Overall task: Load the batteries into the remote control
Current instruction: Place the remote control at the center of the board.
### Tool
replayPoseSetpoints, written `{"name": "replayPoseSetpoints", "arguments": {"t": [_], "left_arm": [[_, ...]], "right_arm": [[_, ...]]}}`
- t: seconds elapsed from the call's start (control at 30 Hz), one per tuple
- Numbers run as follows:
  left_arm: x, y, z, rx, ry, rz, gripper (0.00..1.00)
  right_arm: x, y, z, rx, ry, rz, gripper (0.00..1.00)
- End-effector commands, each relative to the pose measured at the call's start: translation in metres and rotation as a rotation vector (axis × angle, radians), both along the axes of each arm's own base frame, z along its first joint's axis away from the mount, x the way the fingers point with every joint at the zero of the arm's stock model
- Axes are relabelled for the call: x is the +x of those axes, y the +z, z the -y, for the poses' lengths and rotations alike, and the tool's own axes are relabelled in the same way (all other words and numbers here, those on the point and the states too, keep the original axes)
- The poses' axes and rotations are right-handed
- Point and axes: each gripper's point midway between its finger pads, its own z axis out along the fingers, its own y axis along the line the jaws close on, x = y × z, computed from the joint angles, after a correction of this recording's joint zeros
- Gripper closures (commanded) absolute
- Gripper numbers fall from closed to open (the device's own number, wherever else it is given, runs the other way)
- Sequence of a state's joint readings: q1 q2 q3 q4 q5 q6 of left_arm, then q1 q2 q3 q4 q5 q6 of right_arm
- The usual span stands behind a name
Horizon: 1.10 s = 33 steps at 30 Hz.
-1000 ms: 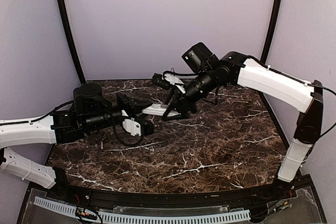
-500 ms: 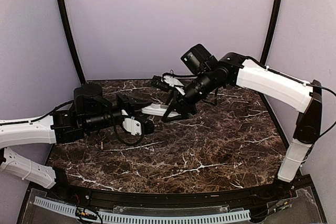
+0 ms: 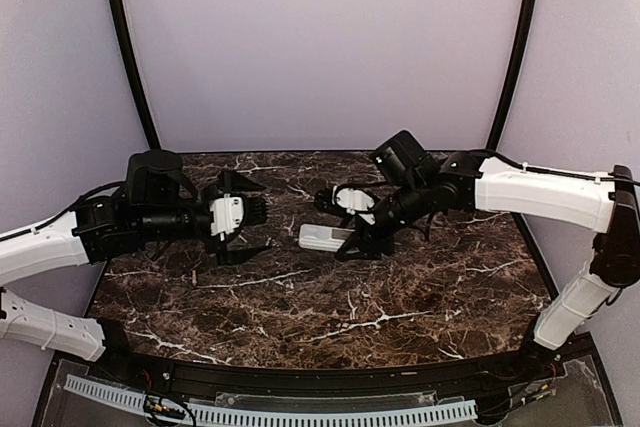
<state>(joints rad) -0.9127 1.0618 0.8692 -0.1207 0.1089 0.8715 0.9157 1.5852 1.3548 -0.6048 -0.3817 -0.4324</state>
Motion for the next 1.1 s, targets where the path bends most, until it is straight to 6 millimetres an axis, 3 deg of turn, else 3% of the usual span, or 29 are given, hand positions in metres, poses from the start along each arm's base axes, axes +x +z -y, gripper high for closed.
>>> {"name": "replayPoseSetpoints", "arguments": {"t": [0.0,0.17,0.4,0.9,1.07], "left_arm": [[-0.021,0.022,-0.016,-0.178,0.004,-0.207,0.01],[-0.022,0.028,-0.027,-0.252,0.032,-0.251,0.01],[-0.014,0.016,-0.032,-0.244,0.081,-0.272,0.01],[-0.009,0.008,-0.035,-0.217,0.101,-0.266,0.01],[-0.008,0.003,-0.035,-0.198,0.104,-0.272,0.01]], "right_arm": [[-0.001,-0.029,-0.002,0.032,0.089,0.126,0.89],[-0.004,-0.087,0.004,-0.066,0.124,0.094,0.87],[-0.009,-0.141,0.004,-0.186,0.155,0.068,0.84],[-0.005,-0.196,0.011,-0.383,0.041,-0.022,0.68],[-0.006,-0.201,0.011,-0.410,0.032,-0.031,0.51]]}}
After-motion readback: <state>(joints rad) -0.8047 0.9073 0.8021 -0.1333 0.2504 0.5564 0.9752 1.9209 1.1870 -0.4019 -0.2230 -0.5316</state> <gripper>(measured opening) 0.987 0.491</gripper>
